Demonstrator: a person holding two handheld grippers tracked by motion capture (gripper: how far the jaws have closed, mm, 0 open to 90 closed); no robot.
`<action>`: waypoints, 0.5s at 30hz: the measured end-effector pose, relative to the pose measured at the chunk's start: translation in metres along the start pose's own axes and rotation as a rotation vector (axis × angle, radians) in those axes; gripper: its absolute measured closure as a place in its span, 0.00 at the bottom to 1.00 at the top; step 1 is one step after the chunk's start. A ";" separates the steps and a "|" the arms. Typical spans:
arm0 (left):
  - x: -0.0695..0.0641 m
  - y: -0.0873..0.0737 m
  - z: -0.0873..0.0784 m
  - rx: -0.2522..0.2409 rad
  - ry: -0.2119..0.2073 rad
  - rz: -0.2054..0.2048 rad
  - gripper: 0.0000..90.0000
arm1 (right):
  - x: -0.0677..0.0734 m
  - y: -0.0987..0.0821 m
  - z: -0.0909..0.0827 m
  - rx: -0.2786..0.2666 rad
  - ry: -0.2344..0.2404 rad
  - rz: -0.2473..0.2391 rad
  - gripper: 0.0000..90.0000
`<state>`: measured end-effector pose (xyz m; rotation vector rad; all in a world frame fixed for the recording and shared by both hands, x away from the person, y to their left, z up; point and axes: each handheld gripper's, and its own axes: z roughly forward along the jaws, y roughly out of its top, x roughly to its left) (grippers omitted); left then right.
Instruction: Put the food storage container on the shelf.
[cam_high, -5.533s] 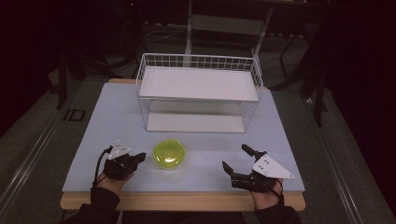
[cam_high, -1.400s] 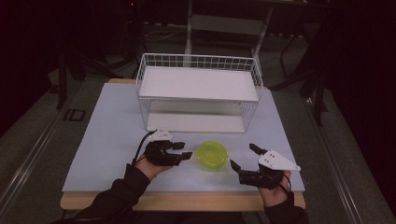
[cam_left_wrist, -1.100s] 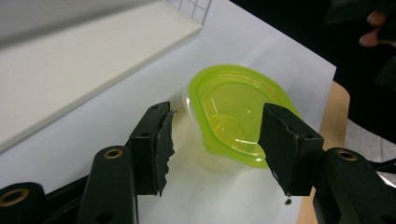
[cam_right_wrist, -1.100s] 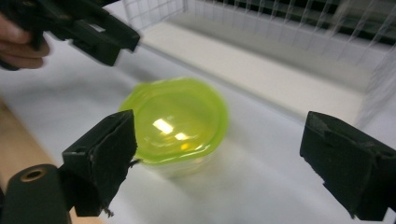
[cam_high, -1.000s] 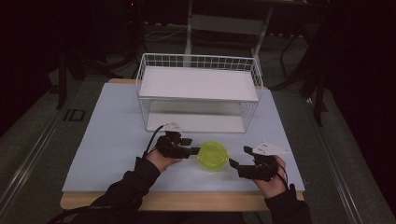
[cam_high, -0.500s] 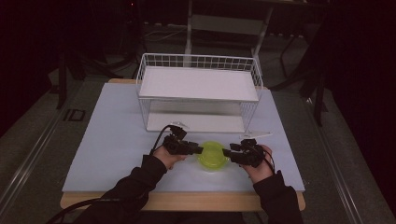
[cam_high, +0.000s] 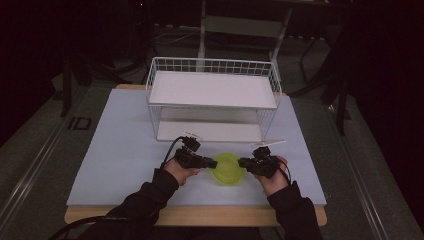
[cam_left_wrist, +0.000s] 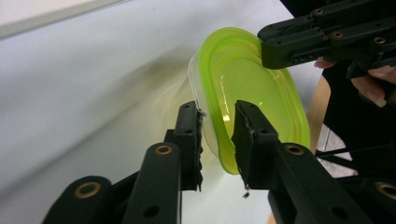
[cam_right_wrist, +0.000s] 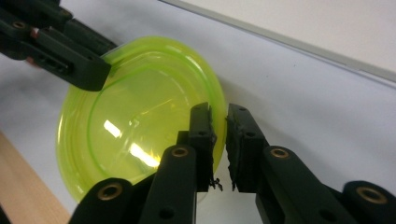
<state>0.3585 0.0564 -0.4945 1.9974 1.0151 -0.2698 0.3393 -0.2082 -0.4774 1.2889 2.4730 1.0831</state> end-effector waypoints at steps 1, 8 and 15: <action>-0.001 0.000 -0.001 0.003 0.007 -0.015 0.84 | 0.002 0.001 0.000 -0.011 -0.006 -0.005 0.92; -0.006 -0.003 -0.004 -0.012 0.017 -0.085 0.90 | 0.011 0.003 -0.006 -0.006 -0.010 -0.048 0.92; -0.013 0.002 -0.015 -0.023 0.029 -0.062 0.92 | 0.016 0.003 -0.012 -0.034 -0.011 -0.080 0.92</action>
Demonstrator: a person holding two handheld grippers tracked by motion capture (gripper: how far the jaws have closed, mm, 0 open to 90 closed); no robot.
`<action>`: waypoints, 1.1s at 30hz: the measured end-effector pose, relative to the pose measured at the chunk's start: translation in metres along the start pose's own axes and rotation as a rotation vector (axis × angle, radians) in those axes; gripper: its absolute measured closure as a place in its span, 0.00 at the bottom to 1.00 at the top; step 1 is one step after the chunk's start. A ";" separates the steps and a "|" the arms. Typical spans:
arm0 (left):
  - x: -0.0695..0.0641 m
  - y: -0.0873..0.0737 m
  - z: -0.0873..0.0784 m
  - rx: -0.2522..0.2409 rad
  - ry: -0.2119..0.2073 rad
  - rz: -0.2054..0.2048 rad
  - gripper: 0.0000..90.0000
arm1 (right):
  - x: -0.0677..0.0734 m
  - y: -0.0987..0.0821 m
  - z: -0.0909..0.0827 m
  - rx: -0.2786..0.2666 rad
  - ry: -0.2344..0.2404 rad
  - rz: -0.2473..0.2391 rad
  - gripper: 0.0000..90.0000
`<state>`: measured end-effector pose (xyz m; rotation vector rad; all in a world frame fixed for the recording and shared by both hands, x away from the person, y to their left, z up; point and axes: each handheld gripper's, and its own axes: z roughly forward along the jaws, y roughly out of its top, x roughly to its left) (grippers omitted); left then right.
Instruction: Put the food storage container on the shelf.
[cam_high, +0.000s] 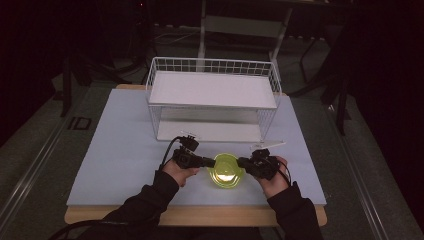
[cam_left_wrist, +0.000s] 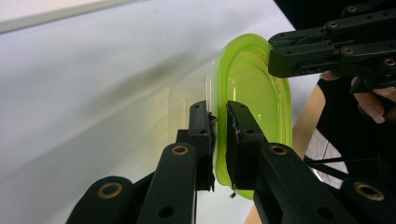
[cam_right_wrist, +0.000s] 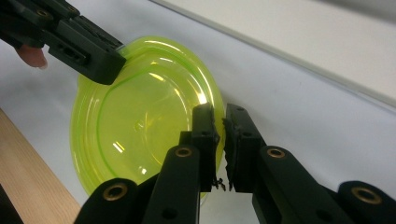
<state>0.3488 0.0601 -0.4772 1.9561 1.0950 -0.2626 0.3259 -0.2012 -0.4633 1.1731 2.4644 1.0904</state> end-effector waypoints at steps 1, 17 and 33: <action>0.000 0.001 -0.002 -0.003 -0.001 -0.002 0.92 | 0.001 0.002 -0.002 -0.014 -0.002 -0.006 0.92; -0.018 0.032 -0.053 -0.099 -0.010 -0.002 0.92 | 0.012 0.053 -0.032 -0.076 0.002 -0.042 0.92; -0.034 0.072 -0.110 -0.204 -0.007 -0.008 0.92 | 0.026 0.123 -0.062 -0.134 -0.024 -0.110 0.92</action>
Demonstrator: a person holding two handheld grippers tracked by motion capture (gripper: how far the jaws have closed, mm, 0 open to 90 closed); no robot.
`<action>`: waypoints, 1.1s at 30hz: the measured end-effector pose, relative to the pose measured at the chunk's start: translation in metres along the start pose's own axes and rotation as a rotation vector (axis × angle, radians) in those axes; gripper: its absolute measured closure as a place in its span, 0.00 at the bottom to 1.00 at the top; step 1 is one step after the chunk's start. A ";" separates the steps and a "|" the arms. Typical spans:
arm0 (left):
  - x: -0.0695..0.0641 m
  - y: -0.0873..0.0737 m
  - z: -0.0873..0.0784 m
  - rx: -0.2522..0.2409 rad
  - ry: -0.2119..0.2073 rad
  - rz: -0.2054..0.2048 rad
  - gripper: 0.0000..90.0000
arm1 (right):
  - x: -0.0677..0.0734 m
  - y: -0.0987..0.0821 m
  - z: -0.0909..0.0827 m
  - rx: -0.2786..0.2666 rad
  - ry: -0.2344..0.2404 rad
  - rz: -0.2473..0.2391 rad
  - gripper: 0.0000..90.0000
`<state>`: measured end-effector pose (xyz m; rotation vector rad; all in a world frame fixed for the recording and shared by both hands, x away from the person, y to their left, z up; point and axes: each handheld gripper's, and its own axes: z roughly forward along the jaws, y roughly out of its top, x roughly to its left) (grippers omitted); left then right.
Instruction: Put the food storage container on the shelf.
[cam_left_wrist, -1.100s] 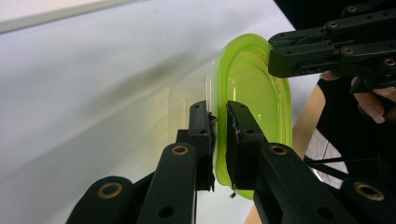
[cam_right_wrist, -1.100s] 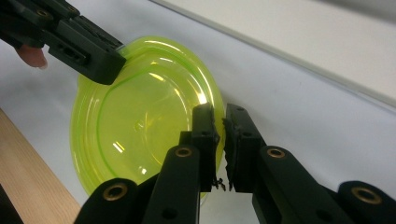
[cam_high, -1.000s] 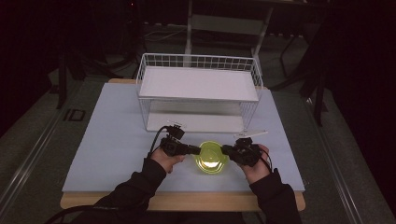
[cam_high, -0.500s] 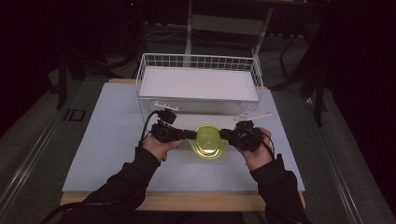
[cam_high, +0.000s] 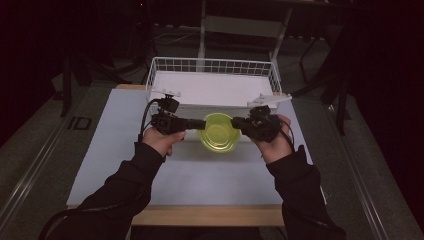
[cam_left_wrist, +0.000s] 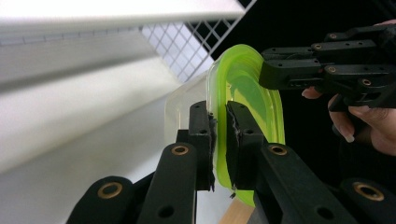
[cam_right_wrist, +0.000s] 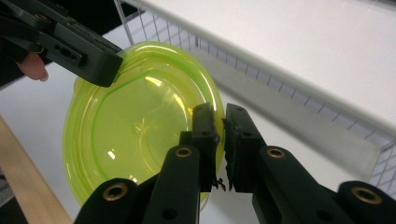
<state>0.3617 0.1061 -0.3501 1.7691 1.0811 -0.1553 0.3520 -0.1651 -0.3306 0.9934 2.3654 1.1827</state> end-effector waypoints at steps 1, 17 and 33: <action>-0.001 0.004 -0.002 -0.006 0.002 0.001 0.92 | 0.000 0.003 -0.001 -0.002 -0.001 -0.001 0.92; 0.002 0.055 -0.020 -0.094 0.024 -0.018 0.92 | -0.011 0.065 0.001 -0.024 -0.061 -0.027 0.92; 0.035 0.083 -0.008 -0.132 0.016 -0.095 0.91 | -0.040 0.101 0.032 0.007 -0.080 -0.038 0.92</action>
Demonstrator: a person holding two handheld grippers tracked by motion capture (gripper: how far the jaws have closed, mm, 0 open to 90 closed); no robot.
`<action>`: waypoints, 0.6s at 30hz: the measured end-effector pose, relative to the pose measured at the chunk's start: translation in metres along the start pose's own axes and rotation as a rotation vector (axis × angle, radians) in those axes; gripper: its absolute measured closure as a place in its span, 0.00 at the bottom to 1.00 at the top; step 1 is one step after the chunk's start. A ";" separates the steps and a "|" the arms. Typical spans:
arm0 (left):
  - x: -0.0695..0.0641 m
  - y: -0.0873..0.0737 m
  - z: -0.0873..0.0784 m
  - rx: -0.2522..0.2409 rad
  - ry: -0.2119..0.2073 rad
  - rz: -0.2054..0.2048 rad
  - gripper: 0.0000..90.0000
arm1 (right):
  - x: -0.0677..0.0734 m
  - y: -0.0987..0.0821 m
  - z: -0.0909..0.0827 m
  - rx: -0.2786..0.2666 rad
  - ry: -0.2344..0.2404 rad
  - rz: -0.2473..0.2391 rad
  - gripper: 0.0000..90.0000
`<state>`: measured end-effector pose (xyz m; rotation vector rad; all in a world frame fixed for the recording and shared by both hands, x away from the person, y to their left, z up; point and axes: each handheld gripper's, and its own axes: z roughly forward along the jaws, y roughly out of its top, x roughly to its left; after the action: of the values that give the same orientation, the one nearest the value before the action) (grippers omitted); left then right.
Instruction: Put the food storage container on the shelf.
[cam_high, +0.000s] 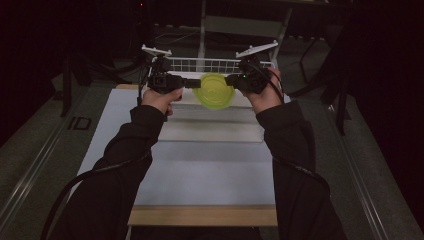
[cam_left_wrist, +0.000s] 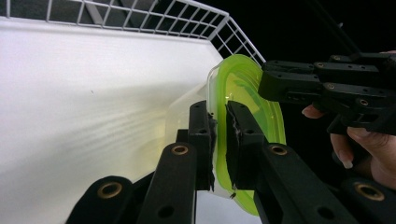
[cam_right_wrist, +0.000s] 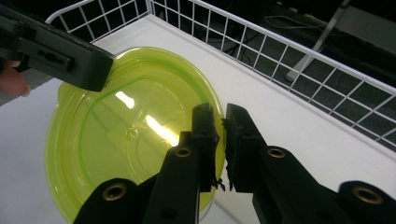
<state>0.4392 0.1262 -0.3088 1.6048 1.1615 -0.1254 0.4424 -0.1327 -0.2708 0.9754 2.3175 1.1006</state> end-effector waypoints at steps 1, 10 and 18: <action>0.004 0.003 0.002 -0.012 -0.001 -0.010 0.91 | -0.001 0.002 0.001 0.000 -0.002 0.000 0.92; 0.016 0.011 0.012 -0.034 0.048 0.010 0.90 | -0.015 0.011 0.024 0.017 0.010 0.004 0.92; 0.026 0.013 0.023 -0.053 0.114 0.047 0.85 | -0.020 0.015 0.038 0.047 0.003 0.017 0.92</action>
<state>0.4726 0.1248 -0.3254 1.6076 1.2034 0.0279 0.4855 -0.1206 -0.2812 1.0131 2.3517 1.0591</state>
